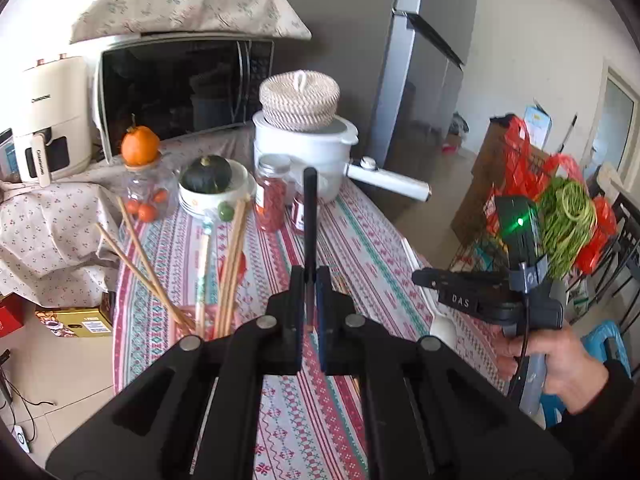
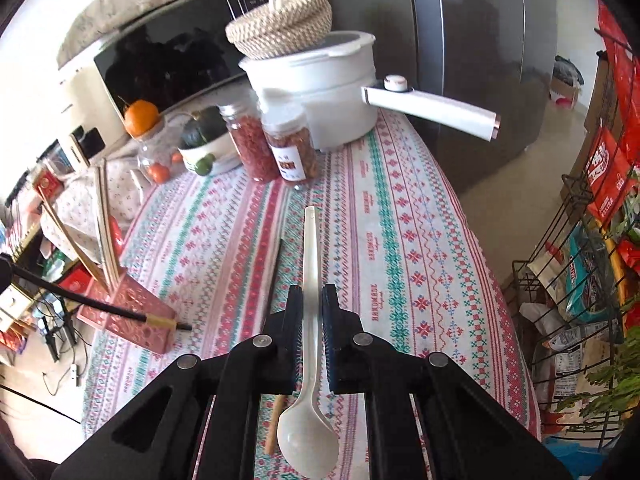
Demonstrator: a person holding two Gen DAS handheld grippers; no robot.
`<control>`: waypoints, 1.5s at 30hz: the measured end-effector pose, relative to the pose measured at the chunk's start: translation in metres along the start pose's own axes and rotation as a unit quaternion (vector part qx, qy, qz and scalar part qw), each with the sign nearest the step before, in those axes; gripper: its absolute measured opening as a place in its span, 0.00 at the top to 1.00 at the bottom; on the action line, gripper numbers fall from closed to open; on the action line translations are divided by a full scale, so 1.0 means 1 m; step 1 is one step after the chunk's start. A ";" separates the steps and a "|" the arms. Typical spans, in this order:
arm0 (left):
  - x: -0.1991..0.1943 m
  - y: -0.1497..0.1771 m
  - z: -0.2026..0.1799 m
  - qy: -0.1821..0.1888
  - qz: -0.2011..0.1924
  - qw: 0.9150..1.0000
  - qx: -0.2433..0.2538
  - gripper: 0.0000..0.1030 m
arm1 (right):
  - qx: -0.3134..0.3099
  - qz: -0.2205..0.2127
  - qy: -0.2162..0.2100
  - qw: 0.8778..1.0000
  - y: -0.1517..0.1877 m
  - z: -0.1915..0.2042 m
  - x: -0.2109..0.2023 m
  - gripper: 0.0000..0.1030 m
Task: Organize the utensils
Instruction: 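Drop the black chopsticks and white spoon into the pink basket with both grippers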
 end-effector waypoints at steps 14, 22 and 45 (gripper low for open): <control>-0.050 -0.028 0.064 -0.035 -0.068 0.995 -0.062 0.94 | -0.027 -0.032 -0.053 0.998 -0.010 0.070 -0.021 0.91; -0.037 -0.015 0.073 -0.056 -0.014 0.997 -0.043 0.94 | -0.037 -0.067 -0.074 0.994 -0.015 0.094 -0.033 0.91; 0.017 0.024 0.105 -0.093 0.047 0.990 -0.092 0.26 | -0.059 -0.173 -0.137 0.973 -0.024 0.170 -0.046 0.91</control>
Point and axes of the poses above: each gripper's, at about its wrist camera, not at the fingertips, and x roughly the way its jaws point, z to its left, y to its underside, the point moved 6 cm from there along x, roughly the way its jaws point, and after that the axes turned 8 degrees about z, right-handed, at the moved point
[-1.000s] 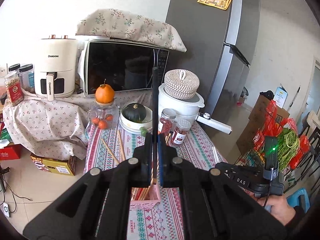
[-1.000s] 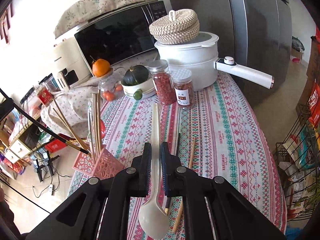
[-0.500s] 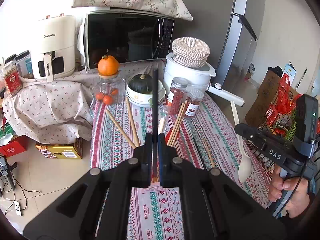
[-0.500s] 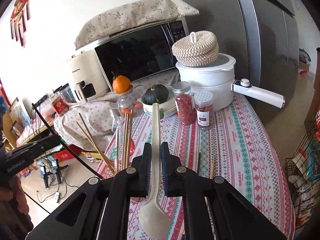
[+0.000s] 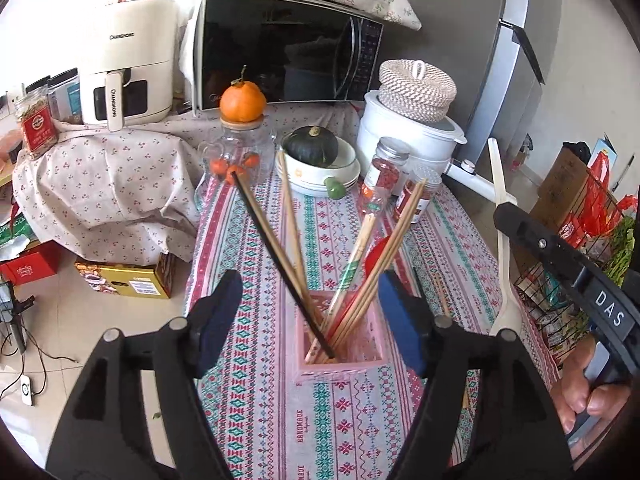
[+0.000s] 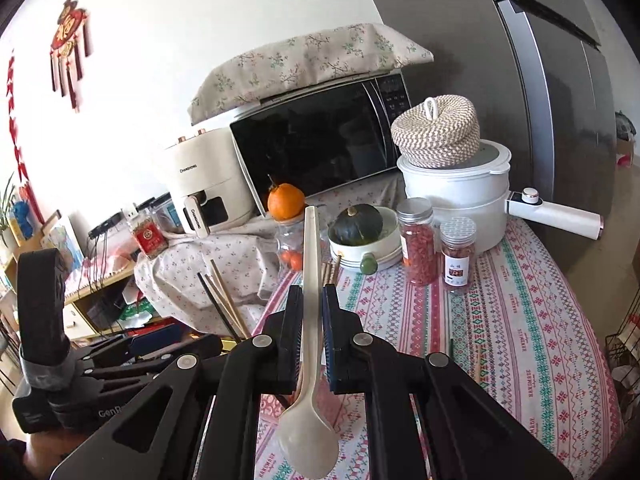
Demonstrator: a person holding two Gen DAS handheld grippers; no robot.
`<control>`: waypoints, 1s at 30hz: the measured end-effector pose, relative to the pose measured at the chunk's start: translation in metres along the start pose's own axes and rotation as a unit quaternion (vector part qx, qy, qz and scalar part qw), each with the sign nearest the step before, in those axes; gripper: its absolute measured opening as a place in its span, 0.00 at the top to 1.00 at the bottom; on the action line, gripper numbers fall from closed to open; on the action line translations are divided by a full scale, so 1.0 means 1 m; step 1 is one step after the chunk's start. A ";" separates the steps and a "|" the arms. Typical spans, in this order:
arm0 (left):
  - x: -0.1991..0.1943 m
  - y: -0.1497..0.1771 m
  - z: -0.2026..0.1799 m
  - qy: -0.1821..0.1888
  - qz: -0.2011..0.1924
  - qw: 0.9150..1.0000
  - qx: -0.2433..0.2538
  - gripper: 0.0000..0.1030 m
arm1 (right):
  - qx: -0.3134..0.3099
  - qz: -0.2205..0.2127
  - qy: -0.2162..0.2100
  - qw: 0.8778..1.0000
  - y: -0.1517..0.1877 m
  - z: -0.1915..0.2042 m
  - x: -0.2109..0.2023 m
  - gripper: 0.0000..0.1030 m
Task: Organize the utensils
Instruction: 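Drop the black chopsticks and white spoon into the pink basket with both grippers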
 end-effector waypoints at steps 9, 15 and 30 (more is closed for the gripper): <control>0.011 0.020 0.041 -0.044 0.043 0.998 -0.019 0.21 | 0.003 -0.030 0.041 0.999 0.004 0.025 0.048 0.91; 0.011 0.029 0.065 -0.058 0.055 0.996 -0.031 0.21 | -0.010 -0.050 0.099 0.994 0.010 0.036 0.077 0.90; 0.014 0.037 0.080 -0.061 0.062 0.996 -0.035 0.17 | -0.050 -0.024 0.092 0.994 0.032 0.059 0.085 0.77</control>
Point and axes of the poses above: each gripper's, at about its wrist camera, not at the fingertips, and x roughly the way its jaws point, z to its left, y to its underside, the point moved 6 cm from there along x, roughly the way its jaws point, and after that the axes turned 8 degrees about z, right-handed, at the moved point
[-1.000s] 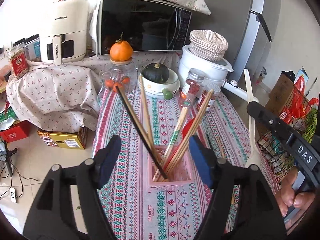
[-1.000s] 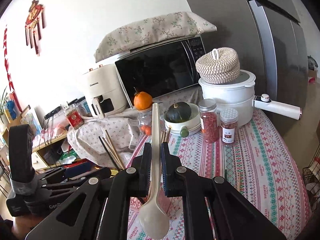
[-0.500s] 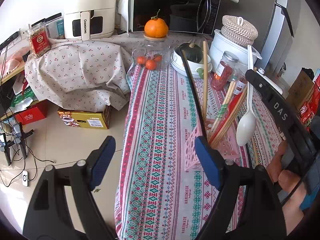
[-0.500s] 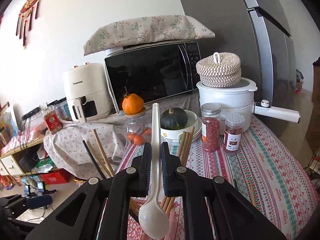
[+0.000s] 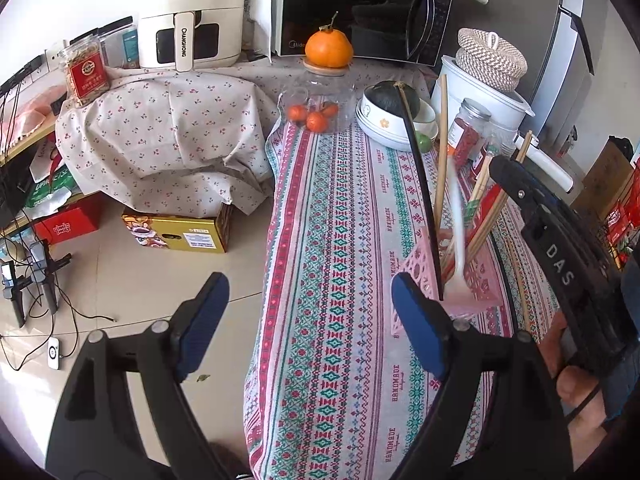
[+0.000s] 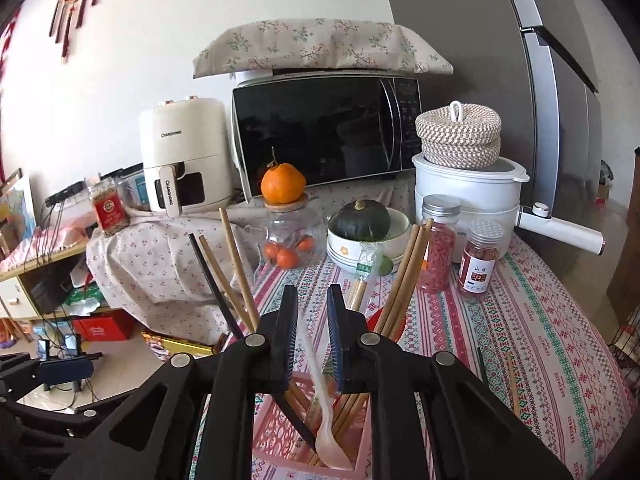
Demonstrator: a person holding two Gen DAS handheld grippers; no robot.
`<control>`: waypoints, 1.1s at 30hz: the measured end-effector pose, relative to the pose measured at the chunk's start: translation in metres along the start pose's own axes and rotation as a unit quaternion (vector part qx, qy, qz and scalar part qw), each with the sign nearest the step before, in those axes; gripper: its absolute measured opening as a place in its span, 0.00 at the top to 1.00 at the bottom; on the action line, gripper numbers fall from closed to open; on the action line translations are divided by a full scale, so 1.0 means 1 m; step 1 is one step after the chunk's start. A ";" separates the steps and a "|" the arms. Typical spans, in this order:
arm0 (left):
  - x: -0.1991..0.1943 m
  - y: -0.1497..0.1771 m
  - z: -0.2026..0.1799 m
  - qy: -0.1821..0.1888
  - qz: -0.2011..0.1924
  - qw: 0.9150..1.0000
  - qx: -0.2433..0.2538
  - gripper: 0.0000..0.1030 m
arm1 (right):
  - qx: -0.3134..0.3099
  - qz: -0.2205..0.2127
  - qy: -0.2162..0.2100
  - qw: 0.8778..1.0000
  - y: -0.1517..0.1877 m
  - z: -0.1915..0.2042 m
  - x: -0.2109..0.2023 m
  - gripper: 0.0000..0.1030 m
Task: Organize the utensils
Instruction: 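Drop the black chopsticks and white spoon into the pink basket with both grippers, then grasp the last wooden chopstick with the right gripper while the left grasps a black chopstick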
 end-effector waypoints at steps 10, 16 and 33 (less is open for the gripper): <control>0.006 0.014 -0.030 0.044 0.025 0.999 0.001 0.06 | 0.011 0.034 -0.019 0.999 -0.006 -0.061 -0.047 0.46; 0.011 0.023 -0.053 0.062 0.046 0.997 0.009 0.01 | 0.025 0.121 0.018 0.992 0.013 -0.123 -0.040 0.41; 0.029 0.056 -0.120 0.059 0.106 0.987 0.102 0.01 | 0.085 0.345 0.109 0.928 0.103 -0.231 0.038 0.41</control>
Point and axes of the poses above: each gripper's, at about its wrist camera, not at the fingertips, and x roughly the way its jaws point, z to its left, y to its underside, the point moved 6 cm from there along x, roughly the way its jaws point, and after that the axes turned 8 degrees about z, right-handed, at the moved point
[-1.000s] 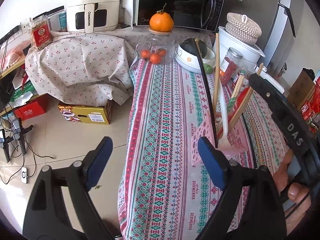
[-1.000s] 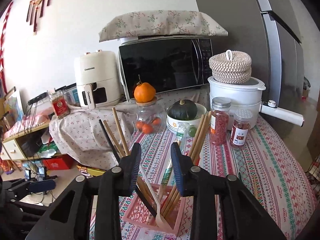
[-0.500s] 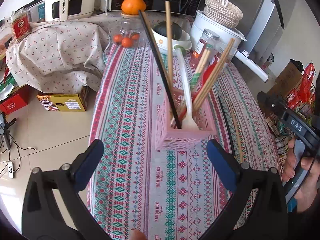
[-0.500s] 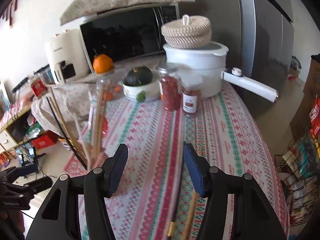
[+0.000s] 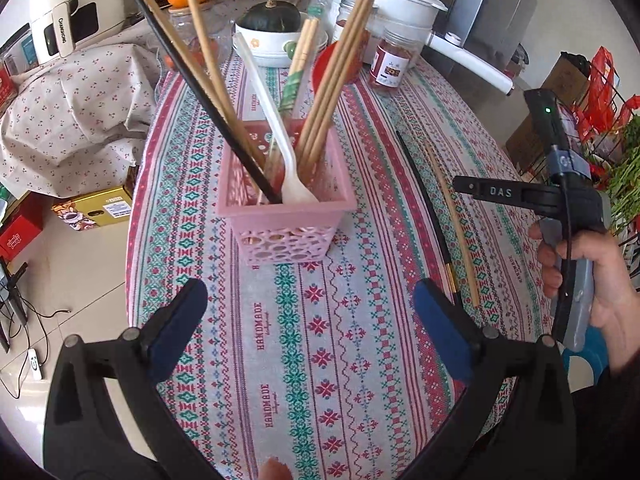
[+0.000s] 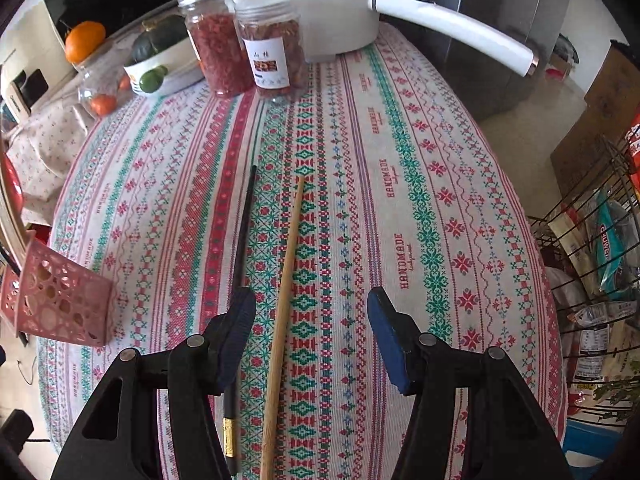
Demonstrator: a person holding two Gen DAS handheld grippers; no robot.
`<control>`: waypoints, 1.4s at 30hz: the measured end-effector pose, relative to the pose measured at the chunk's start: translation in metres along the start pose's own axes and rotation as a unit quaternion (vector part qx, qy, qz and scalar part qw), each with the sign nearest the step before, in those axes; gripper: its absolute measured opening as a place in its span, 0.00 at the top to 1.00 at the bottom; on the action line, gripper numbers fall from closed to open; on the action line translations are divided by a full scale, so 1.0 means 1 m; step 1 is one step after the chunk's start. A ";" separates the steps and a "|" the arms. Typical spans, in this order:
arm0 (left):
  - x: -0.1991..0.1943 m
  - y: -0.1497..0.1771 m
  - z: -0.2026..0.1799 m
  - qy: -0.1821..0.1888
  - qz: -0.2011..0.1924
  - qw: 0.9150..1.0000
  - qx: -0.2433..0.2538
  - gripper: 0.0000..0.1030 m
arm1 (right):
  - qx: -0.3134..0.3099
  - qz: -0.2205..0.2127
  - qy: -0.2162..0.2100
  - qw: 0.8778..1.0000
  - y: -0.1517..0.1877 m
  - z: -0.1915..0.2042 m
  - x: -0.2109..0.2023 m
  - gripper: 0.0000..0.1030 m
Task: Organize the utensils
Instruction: 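Grasp the last wooden chopstick with the right gripper while the left grasps a black chopstick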
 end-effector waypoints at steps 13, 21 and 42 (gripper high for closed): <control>0.009 0.004 -0.040 -0.031 0.012 0.998 0.058 0.01 | -0.036 0.043 0.026 0.998 -0.001 0.006 0.028 0.85; 0.022 0.003 -0.093 -0.031 0.023 0.993 0.108 0.01 | -0.012 0.067 -0.006 0.998 0.016 -0.038 0.009 0.93; 0.132 -0.097 -0.146 -0.038 0.102 0.993 0.045 0.80 | 0.017 0.037 -0.066 0.997 0.031 -0.102 -0.029 0.94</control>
Point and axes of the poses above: each gripper's, at about its wrist camera, not at the fingertips, and x roughly the way its jaws point, z to its left, y to its underside, the point moved 6 cm from there along x, roughly the way its jaws point, and after that the axes turned 8 degrees about z, right-handed, at the moved point
